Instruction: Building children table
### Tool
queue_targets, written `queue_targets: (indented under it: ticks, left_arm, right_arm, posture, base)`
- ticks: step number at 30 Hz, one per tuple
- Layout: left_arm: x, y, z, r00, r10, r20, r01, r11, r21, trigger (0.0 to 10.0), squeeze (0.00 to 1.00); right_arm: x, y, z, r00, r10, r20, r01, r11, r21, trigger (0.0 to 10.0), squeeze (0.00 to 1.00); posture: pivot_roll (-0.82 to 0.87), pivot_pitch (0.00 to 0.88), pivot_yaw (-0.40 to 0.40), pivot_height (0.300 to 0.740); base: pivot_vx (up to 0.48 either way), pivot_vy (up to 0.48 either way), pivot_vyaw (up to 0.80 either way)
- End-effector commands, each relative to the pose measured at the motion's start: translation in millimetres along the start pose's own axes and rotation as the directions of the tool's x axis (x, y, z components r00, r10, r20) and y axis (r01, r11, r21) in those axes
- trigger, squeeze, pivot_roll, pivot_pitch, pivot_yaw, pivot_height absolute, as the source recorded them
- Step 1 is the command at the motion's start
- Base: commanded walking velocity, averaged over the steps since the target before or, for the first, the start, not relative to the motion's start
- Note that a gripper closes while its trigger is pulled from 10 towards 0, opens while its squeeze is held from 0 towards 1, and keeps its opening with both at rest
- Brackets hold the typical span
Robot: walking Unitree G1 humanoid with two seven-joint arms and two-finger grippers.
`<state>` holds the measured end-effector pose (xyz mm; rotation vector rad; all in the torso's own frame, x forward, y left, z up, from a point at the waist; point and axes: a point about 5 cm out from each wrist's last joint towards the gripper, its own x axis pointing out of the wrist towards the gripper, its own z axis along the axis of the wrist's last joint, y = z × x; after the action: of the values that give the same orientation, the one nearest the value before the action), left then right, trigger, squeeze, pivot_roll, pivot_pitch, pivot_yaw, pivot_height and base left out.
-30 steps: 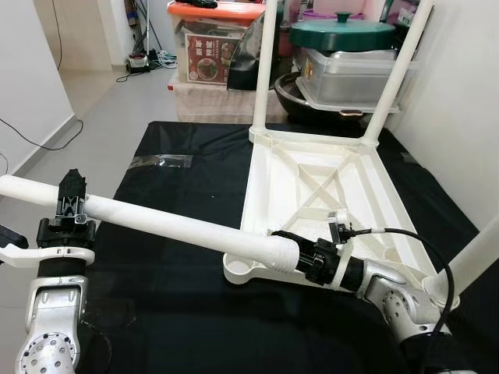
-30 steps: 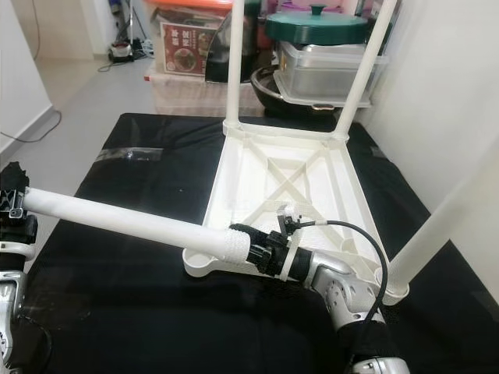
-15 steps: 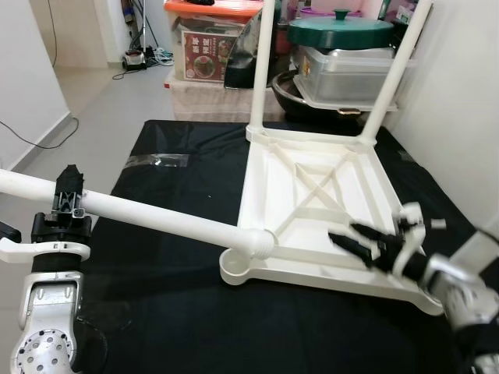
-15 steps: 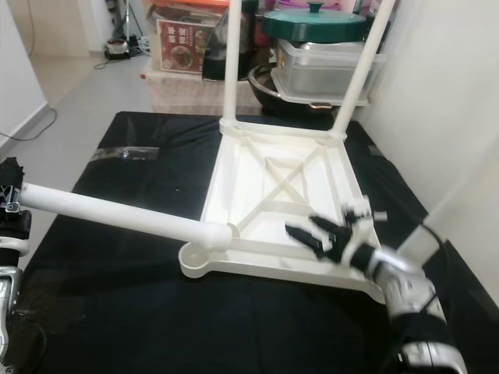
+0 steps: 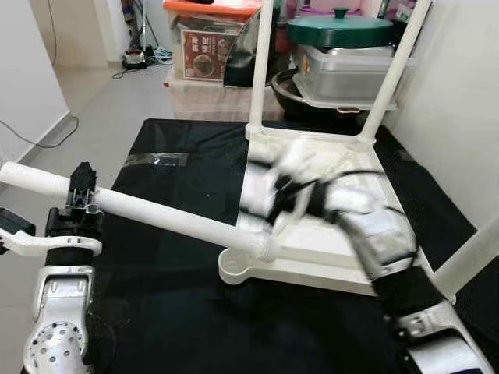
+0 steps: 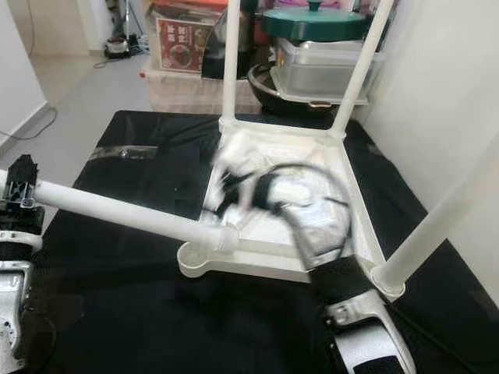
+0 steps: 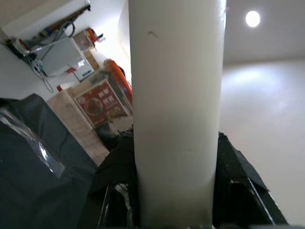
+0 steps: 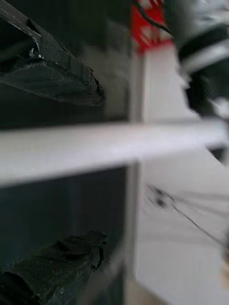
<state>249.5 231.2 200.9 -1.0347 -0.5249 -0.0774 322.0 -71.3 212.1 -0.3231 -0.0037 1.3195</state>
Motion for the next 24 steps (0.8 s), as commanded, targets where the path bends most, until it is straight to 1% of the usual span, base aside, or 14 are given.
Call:
queue_targets:
  ticks: [1,3,5,7,9,10,11,13,14,16,19,20,21,24]
  left_arm:
    - [-1.7,-1.7,0,1.000,-0.007,-0.005,0.007,1.000,0.010,0.0,0.00]
    - [-1.7,-3.0,-3,1.000,-0.014,-0.015,0.015,1.000,0.014,0.0,0.00]
    - [-1.6,-3.0,-3,1.000,-0.014,-0.016,0.015,1.000,0.015,0.0,0.00]
    - [-1.4,-2.9,-7,0.999,-0.016,-0.029,0.016,1.000,0.015,0.0,0.00]
    - [-0.3,-3.1,-12,0.999,-0.018,-0.045,0.019,1.000,0.016,0.0,0.00]
    - [-0.3,-3.1,-12,0.999,-0.018,-0.045,0.019,1.000,0.016,0.0,0.00]
    - [0.6,-3.1,-14,0.998,-0.019,-0.053,0.020,1.000,0.017,0.0,0.00]
    - [2.1,-3.7,-17,0.997,-0.024,-0.069,0.026,0.999,0.025,0.0,0.00]
    - [2.1,-3.7,-17,0.997,-0.024,-0.069,0.026,0.999,0.025,0.0,0.00]
    - [3.3,-4.3,-19,0.996,-0.029,-0.082,0.032,0.999,0.035,0.0,0.00]
    - [3.6,-4.5,-19,0.996,-0.031,-0.085,0.034,0.999,0.039,0.0,0.00]
    - [3.7,-5.2,-19,0.996,-0.031,-0.086,0.035,0.998,0.044,0.0,0.00]
    - [3.7,-5.2,-19,0.996,-0.031,-0.086,0.035,0.998,0.044,0.0,0.00]
    - [2.9,-6.8,-22,0.996,-0.030,-0.088,0.034,0.998,0.046,0.0,0.00]
  right_arm:
    - [-5.6,-6.3,-3,0.998,-0.011,-0.068,0.011,1.000,-0.003,10.0,0.00]
    - [-6.2,-14.2,-4,0.990,-0.015,-0.140,0.018,1.000,0.018,10.0,0.00]
    - [-5.4,-15.4,-3,0.989,-0.015,-0.147,0.020,0.999,0.033,10.0,0.00]
    - [-1.3,-18.8,5,0.986,-0.007,-0.166,0.009,1.000,0.015,10.0,0.00]
    - [9.7,-21.2,12,0.978,-0.021,-0.209,0.021,1.000,-0.005,10.0,0.00]
    - [9.7,-21.2,12,0.978,-0.021,-0.209,0.021,1.000,-0.005,10.0,0.00]
    - [17.6,-20.8,16,0.970,-0.027,-0.241,0.026,1.000,-0.007,10.0,0.00]
    - [26.9,-10.5,24,0.966,0.054,-0.254,-0.058,0.998,-0.010,10.0,0.00]
    - [26.9,-10.5,24,0.966,0.054,-0.254,-0.058,0.998,-0.010,10.0,0.00]
    - [34.5,2.9,29,0.950,0.149,-0.273,-0.161,0.987,-0.023,10.0,0.00]
    - [36.4,6.4,29,0.944,0.172,-0.283,-0.188,0.982,-0.030,10.0,0.00]
    - [43.6,13.8,22,0.929,0.191,-0.317,-0.218,0.975,-0.051,10.0,0.00]
    - [43.6,13.8,22,0.929,0.191,-0.317,-0.218,0.975,-0.051,10.0,0.00]
    - [53.4,27.1,8,0.906,0.227,-0.358,-0.260,0.965,-0.046,10.0,0.00]
  posture:
    - [0.00,0.000,-0.073,0.740]
    - [0.00,0.000,-0.073,0.740]
    - [0.00,0.000,-0.073,0.740]
    - [0.00,0.000,-0.071,0.740]
    - [-0.01,0.000,-0.064,0.740]
    - [-0.01,0.000,-0.064,0.740]
    - [-0.01,0.000,-0.062,0.740]
    - [-0.01,0.000,-0.060,0.740]
    - [-0.01,0.000,-0.060,0.740]
    - [0.00,0.000,-0.064,0.740]
    - [0.00,0.000,-0.064,0.740]
    - [0.01,0.000,-0.073,0.740]
    - [0.01,0.000,-0.073,0.740]
    - [0.01,0.000,-0.078,0.740]
  base:
    - [0.000,0.000,0.00]
    - [0.000,0.000,0.00]
    - [0.000,0.000,0.00]
    - [0.000,0.000,0.00]
    - [0.000,0.000,0.00]
    - [0.000,0.000,0.00]
    - [0.000,0.000,0.00]
    - [0.000,0.000,0.00]
    - [0.000,0.000,0.00]
    - [0.000,0.000,0.00]
    - [0.000,0.000,0.00]
    - [0.000,0.000,0.00]
    - [0.000,0.000,0.00]
    - [0.000,0.000,0.00]
